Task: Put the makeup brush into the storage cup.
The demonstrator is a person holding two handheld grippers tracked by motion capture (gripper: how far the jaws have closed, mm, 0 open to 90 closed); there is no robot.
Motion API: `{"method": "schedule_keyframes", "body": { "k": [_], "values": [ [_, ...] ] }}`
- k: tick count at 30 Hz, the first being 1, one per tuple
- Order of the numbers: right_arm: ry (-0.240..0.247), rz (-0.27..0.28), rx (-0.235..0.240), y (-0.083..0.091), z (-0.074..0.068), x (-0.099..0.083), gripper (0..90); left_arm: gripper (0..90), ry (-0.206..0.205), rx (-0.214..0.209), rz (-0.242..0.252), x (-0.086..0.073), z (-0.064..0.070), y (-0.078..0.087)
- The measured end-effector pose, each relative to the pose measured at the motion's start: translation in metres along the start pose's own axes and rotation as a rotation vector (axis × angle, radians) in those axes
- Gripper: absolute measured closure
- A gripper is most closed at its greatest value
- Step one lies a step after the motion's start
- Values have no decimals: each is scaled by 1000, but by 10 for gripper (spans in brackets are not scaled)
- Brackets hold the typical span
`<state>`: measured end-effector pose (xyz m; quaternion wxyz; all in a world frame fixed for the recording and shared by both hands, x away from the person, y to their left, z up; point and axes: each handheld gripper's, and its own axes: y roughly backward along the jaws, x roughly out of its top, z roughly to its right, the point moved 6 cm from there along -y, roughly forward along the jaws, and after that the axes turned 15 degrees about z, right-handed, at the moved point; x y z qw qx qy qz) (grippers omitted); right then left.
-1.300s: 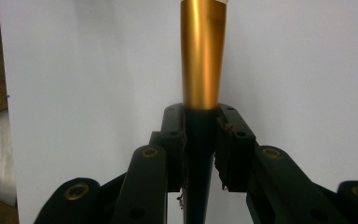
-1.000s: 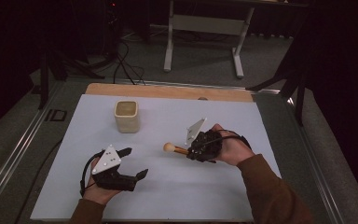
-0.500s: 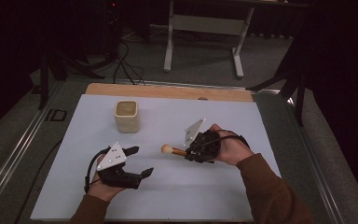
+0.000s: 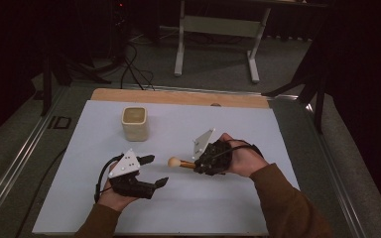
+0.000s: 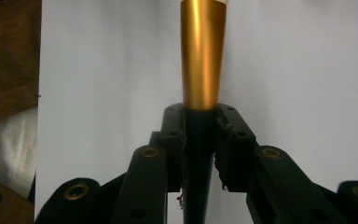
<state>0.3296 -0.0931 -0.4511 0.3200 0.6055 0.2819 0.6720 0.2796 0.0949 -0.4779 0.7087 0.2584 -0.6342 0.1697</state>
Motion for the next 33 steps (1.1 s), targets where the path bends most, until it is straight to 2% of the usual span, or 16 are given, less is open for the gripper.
{"method": "schedule_keyframes", "body": {
  "k": [10, 19, 33],
  "values": [
    [26, 3, 16, 0, -4, 6, 743, 186, -6, -32, -3, 1, 4, -12],
    [41, -1, 33, -2, -8, 9, 743, 201, -15, -39, 3, 1, 7, -19],
    [61, 6, 65, -7, -13, 14, 743, 312, -34, -94, 1, 3, 18, -32]
  ]
}}
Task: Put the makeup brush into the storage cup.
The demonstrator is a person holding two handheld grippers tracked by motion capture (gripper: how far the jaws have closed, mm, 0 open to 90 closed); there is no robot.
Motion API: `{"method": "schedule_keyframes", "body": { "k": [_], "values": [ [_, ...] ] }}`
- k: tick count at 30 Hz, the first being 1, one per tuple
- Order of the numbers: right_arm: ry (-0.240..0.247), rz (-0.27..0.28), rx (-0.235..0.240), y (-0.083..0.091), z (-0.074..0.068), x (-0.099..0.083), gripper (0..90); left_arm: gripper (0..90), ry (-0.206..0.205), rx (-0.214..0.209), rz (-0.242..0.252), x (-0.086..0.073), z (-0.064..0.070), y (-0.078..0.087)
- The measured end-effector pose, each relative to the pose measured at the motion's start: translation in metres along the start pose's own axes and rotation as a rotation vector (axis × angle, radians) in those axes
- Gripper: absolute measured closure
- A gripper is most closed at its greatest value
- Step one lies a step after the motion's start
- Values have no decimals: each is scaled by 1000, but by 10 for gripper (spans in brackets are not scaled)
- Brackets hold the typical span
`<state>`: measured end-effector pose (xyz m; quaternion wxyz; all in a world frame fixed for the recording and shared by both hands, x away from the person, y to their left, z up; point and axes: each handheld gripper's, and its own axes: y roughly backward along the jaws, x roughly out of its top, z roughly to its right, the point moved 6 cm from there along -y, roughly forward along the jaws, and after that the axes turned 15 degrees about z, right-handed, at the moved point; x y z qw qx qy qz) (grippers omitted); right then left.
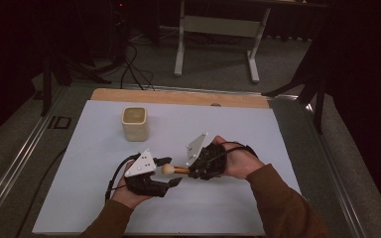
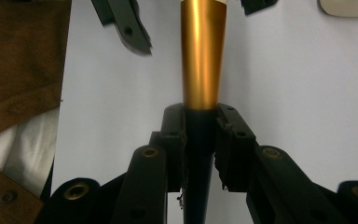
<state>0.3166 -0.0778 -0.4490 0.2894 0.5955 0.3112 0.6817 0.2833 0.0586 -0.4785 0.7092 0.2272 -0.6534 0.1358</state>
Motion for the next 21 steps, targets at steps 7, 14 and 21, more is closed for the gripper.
{"method": "schedule_keyframes", "body": {
  "k": [7, 14, 21],
  "values": [
    [9, -6, 18, -2, -2, 0, 743, 397, -20, -26, -15, -2, 5, -6],
    [21, -11, 34, -2, -3, -2, 742, 509, -48, -38, -19, -3, 8, -6],
    [21, -13, 57, -1, -4, -3, 742, 609, -73, -44, -17, -3, 10, -4]
  ]
}}
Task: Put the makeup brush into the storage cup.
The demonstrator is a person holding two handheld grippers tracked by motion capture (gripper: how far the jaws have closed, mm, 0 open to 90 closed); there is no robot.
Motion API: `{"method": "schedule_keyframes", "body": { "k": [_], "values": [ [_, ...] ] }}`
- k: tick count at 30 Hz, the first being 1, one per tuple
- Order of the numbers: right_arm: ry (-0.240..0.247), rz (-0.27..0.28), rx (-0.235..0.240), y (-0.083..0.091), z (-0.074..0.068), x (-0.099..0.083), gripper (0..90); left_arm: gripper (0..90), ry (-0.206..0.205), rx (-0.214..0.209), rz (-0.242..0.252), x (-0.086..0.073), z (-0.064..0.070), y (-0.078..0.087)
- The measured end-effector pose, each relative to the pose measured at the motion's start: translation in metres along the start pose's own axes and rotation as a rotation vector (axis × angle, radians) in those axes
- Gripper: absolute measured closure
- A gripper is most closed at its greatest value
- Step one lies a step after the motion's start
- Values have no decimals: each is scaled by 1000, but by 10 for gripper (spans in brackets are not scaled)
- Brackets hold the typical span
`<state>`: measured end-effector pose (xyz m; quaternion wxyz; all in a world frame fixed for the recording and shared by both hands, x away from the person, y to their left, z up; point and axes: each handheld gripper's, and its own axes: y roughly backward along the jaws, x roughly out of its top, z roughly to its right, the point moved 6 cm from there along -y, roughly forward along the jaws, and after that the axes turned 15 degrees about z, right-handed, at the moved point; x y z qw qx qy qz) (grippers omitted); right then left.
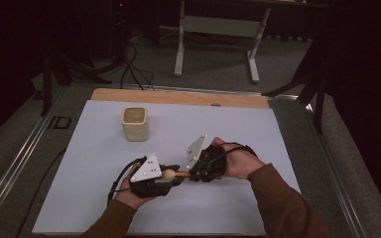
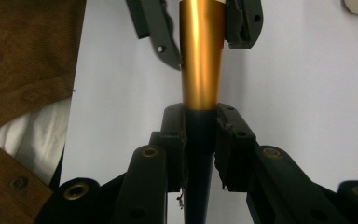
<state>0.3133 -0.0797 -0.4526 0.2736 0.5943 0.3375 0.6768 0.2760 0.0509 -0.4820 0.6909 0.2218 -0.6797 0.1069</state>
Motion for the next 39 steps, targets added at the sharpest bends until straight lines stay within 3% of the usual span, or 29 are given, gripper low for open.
{"method": "schedule_keyframes", "body": {
  "k": [7, 12, 14, 18, 32, 39],
  "values": [
    [-9, -23, 11, -1, 1, -3, 710, 685, -36, -30, -21, -2, 6, 1],
    [-18, -38, -5, -3, 3, -6, 657, 703, -54, -25, -37, -3, 8, 0],
    [-27, -54, -24, -4, 5, -8, 576, 704, -56, -27, -49, -4, 9, -1],
    [-32, -57, -42, -3, 7, -9, 509, 705, -52, -20, -56, -4, 8, 0],
    [-53, -13, -104, 7, 9, -10, 372, 705, -29, 23, -61, -3, 0, 6],
    [-70, 23, -134, 12, 7, -14, 349, 705, -22, 48, -65, -2, -5, 11]
  ]
}}
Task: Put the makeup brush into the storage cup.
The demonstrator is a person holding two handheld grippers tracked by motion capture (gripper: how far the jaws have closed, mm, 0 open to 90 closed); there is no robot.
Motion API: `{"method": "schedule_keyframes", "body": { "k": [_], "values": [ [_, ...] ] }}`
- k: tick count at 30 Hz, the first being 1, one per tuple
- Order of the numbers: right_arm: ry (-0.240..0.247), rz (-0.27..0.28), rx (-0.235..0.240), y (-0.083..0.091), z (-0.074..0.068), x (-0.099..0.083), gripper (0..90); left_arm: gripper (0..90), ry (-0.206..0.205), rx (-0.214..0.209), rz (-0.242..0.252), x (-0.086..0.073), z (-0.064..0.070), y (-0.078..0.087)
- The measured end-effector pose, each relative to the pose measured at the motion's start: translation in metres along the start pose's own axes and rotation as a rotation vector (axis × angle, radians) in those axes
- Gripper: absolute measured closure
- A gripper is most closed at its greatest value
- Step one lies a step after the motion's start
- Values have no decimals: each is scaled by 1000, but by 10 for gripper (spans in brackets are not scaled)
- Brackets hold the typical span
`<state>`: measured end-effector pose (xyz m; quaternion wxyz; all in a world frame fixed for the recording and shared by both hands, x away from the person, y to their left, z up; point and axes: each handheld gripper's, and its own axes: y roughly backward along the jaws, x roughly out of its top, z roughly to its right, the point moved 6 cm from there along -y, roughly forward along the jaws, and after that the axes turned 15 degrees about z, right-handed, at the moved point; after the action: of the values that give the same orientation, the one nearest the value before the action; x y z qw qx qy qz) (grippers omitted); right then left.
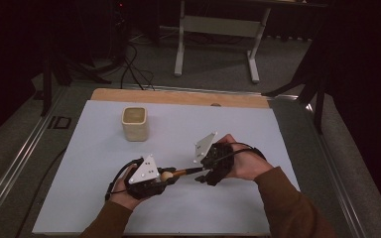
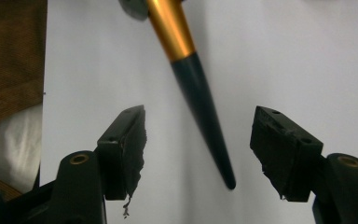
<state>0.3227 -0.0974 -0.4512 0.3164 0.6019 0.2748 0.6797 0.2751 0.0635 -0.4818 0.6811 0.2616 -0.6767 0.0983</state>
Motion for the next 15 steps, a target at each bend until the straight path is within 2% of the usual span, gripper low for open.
{"method": "schedule_keyframes", "body": {
  "k": [15],
  "values": [
    [-33, 64, -90, 12, 1, -11, 344, 705, 19, 52, -8, 2, -12, 12]
  ]
}}
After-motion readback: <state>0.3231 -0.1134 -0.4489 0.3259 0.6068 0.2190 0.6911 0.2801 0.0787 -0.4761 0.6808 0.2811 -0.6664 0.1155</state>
